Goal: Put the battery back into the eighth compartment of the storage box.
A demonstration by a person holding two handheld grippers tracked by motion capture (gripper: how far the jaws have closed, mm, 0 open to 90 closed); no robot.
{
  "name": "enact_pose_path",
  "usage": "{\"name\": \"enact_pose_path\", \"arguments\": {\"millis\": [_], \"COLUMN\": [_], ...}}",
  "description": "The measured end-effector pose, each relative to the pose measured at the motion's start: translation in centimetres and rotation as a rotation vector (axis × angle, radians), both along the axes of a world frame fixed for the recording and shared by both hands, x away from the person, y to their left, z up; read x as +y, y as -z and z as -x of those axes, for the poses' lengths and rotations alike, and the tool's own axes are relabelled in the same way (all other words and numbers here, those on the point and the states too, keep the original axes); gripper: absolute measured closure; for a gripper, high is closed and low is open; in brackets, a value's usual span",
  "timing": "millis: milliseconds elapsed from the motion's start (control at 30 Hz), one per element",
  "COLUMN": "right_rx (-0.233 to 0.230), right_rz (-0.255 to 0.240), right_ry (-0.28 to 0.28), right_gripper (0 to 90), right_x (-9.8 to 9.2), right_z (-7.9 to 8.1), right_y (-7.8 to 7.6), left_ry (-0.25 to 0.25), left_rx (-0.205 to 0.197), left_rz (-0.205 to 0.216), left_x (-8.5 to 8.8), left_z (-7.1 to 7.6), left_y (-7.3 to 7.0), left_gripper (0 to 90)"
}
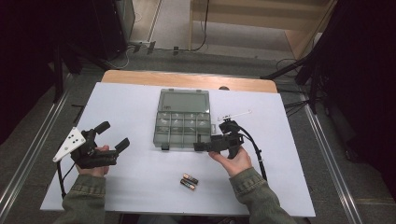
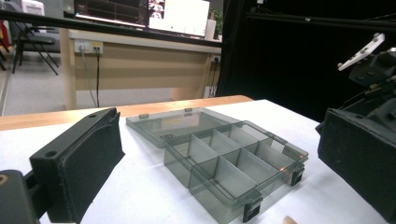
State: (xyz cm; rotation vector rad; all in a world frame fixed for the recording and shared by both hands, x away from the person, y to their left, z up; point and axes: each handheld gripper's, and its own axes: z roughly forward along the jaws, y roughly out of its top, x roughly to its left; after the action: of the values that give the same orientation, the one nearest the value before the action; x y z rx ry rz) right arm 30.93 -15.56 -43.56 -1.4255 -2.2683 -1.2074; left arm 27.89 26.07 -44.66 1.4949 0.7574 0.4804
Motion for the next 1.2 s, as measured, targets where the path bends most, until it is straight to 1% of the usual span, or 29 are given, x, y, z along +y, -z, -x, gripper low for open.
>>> {"name": "enact_pose_path", "arguments": {"millis": [100, 200, 300, 400, 467, 567, 667, 700, 767, 800, 833, 933, 1033, 1133, 1200], "right_rx": [-0.015, -0.017, -0.021, -0.021, -0.019, -0.018, -0.024, -0.018, -0.022, -0.017, -0.024, -0.016, -0.016, -0.01, -0.025], "right_rz": [0.037, 0.072, 0.092, 0.129, 0.159, 0.184, 0.223, 0.235, 0.261, 0.285, 0.299, 0.331, 0.374, 0.402, 0.435], "right_ry": [-0.031, -0.074, -0.1, -0.127, -0.151, -0.175, -0.193, -0.195, -0.215, -0.221, -0.235, -0.277, -0.296, -0.32, -0.339], "right_gripper": [0.3, 0.3, 0.4, 1.5, 1.9, 2.4, 3.7, 4.1, 5.0, 5.0, 5.1, 6.0, 6.0, 6.0, 6.4], "right_x": [0.6, 1.3, 1.8, 2.3, 2.8, 3.2, 3.6, 3.8, 4.0, 4.3, 4.4, 4.9, 5.4, 5.9, 6.1], "right_z": [0.4, 0.7, 0.9, 1.1, 1.3, 1.4, 1.5, 1.5, 1.6, 1.7, 1.6, 1.7, 1.8, 1.9, 1.9], "right_y": [-0.4, -0.8, -1.0, -1.1, -1.0, -0.8, -0.7, -0.7, -0.6, -0.6, -0.4, 0.0, 0.4, 0.8, 1.1], "left_ry": [0.0, 0.0, -0.001, 0.0, 0.0, -0.001, -0.002, -0.003, -0.002, -0.002, -0.002, 0.0, 0.0, 0.0, 0.0], "left_rx": [-0.002, 0.0, -0.001, -0.003, -0.004, -0.004, -0.006, -0.006, -0.006, -0.007, -0.007, -0.005, -0.007, -0.007, -0.006], "left_rz": [0.0, 0.003, 0.002, 0.0, 0.001, -0.001, 0.0, -0.001, -0.001, -0.001, 0.0, 0.001, 0.0, -0.001, 0.0], "left_x": [0.0, -0.1, -0.1, -0.1, -0.1, 0.0, 0.0, 0.0, 0.0, 0.0, 0.0, -0.1, -0.1, 0.0, -0.1], "left_z": [0.0, 0.0, 0.0, 0.0, 0.0, 0.0, 0.0, 0.0, 0.0, 0.0, 0.0, 0.0, 0.0, 0.0, 0.0], "left_y": [0.0, 0.0, 0.0, 0.0, 0.0, 0.0, 0.0, 0.0, 0.0, 0.0, 0.0, 0.0, 0.0, 0.0, 0.0], "left_gripper": [0.0, 0.0, 0.0, 0.0, 0.0, 0.0, 0.0, 0.0, 0.0, 0.0, 0.0, 0.0, 0.0, 0.0, 0.0]}}
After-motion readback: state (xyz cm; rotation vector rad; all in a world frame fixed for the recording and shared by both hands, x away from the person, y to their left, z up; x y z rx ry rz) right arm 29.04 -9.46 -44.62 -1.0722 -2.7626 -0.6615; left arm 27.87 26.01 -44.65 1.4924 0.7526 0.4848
